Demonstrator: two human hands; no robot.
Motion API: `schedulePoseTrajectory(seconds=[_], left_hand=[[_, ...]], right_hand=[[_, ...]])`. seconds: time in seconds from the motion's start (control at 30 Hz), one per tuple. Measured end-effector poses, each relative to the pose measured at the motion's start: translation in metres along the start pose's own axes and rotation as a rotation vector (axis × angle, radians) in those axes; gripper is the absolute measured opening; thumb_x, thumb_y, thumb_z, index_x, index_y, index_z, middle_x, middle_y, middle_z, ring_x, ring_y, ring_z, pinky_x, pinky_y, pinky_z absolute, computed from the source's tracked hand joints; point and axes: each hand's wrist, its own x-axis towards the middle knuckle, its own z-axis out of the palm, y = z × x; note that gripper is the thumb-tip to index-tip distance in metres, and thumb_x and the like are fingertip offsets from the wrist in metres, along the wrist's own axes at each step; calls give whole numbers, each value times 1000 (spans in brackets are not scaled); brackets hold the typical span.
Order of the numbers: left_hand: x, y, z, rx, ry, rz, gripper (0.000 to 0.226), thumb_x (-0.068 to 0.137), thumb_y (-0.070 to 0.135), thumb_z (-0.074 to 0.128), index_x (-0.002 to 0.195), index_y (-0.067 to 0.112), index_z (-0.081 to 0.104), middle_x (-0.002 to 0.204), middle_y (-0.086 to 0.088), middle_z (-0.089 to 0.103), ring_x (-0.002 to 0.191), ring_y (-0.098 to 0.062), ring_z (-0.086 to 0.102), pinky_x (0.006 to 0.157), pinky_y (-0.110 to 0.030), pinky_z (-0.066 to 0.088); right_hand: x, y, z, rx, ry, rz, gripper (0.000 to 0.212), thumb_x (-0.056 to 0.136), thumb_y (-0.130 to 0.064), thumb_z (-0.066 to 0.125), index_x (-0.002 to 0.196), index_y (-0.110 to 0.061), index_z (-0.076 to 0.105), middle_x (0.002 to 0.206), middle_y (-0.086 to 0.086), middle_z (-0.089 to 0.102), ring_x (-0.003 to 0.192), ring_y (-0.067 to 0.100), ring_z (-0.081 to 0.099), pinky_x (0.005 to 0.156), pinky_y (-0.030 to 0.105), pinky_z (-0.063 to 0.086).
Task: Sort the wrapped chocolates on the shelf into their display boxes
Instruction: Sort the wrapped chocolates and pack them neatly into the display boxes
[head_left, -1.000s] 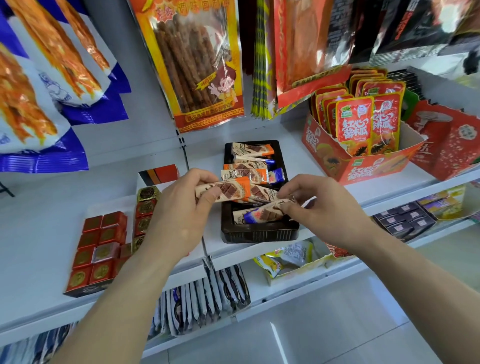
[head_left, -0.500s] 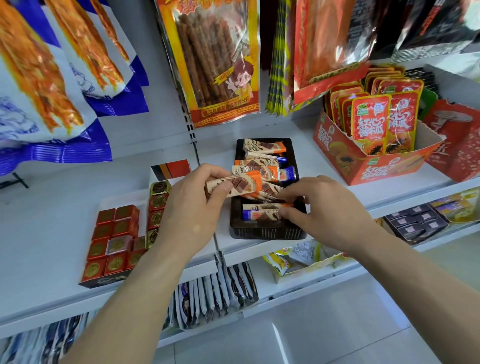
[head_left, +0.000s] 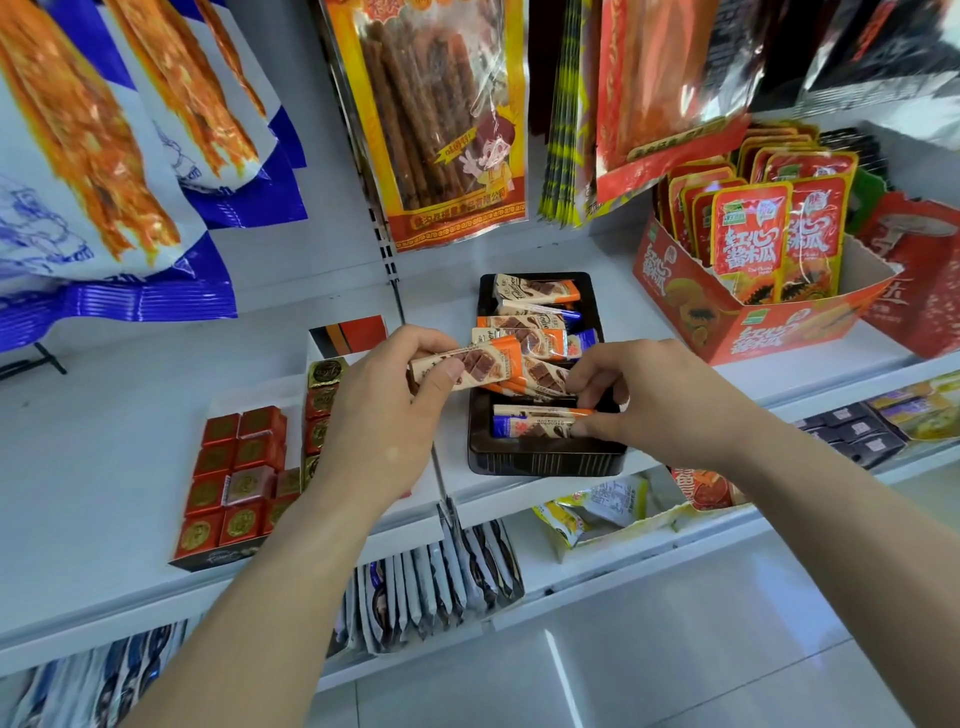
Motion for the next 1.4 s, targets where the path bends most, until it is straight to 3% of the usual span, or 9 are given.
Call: schedulePoseTrajectory(seconds=[0.2, 0.37, 0.53, 0.7, 0.87, 1.0, 1.13, 1.23, 1.4], left_hand=[[1, 0, 3, -19, -13, 5, 12, 97, 32, 58, 108, 32, 62, 102, 14, 66, 87, -3, 58, 64, -17, 40], [-1, 0, 3, -29, -22, 10, 12, 97, 32, 58, 108, 33, 61, 98, 20, 64, 90, 6, 56, 65, -12, 40], [0, 1, 4, -54, 2, -2, 11, 97, 31, 58, 107, 33, 62, 98, 19, 64, 90, 7, 56, 63, -6, 38], [1, 1, 8, -52, -18, 9, 12, 96, 31, 59, 107, 31, 63, 100, 18, 66, 89, 3, 57, 65, -13, 38], [0, 4, 5, -89, -75, 6, 10, 94, 34, 60, 102, 38, 64, 95, 20, 67, 85, -3, 59, 65, -25, 48], [-3, 13, 8, -112, -179, -3, 8, 92, 34, 63, 94, 41, 66, 92, 14, 70, 84, -9, 59, 71, -29, 50], [-2, 18, 17, -123, -246, -27, 9, 93, 34, 64, 98, 39, 69, 104, 14, 70, 99, -9, 62, 87, -37, 53], [0, 18, 21, -120, -282, -32, 10, 93, 33, 64, 97, 41, 69, 105, 17, 70, 106, -5, 61, 92, -38, 52], [-1, 19, 27, 117, -246, 94, 14, 92, 37, 64, 103, 40, 72, 104, 13, 61, 100, -9, 55, 86, -36, 48]], right_hand=[[1, 2, 1, -17, -6, -32, 26, 77, -30, 84, 96, -30, 67, 81, -16, 71, 71, -4, 60, 64, 17, 42], [-2, 6, -4, 235, 63, -63, 13, 86, -23, 74, 94, -28, 65, 80, -8, 69, 73, 8, 61, 59, 16, 44], [-3, 7, -5, 332, -4, -30, 6, 89, -21, 70, 93, -24, 75, 80, 0, 72, 75, 15, 65, 68, 29, 51], [-2, 4, 3, 108, 0, -14, 11, 92, -26, 66, 96, -29, 76, 84, -16, 70, 75, 0, 62, 61, 10, 41], [-2, 0, 9, -116, 85, -88, 11, 88, -25, 68, 92, -32, 76, 95, -13, 64, 78, 2, 57, 63, 17, 38], [-3, 3, 3, 107, 198, 15, 16, 85, -19, 71, 87, -35, 72, 78, -18, 68, 69, -5, 59, 55, 12, 41], [-10, -2, -6, 382, 139, 21, 25, 95, -19, 58, 112, -32, 71, 94, -15, 72, 83, 0, 60, 67, 12, 47], [-12, 0, -1, 255, 116, -21, 20, 94, -35, 62, 111, -33, 72, 102, -15, 69, 85, -1, 59, 69, 14, 46], [-8, 6, 6, 67, 130, -53, 11, 91, -33, 66, 97, -31, 76, 100, -10, 62, 81, 4, 55, 70, 19, 41]])
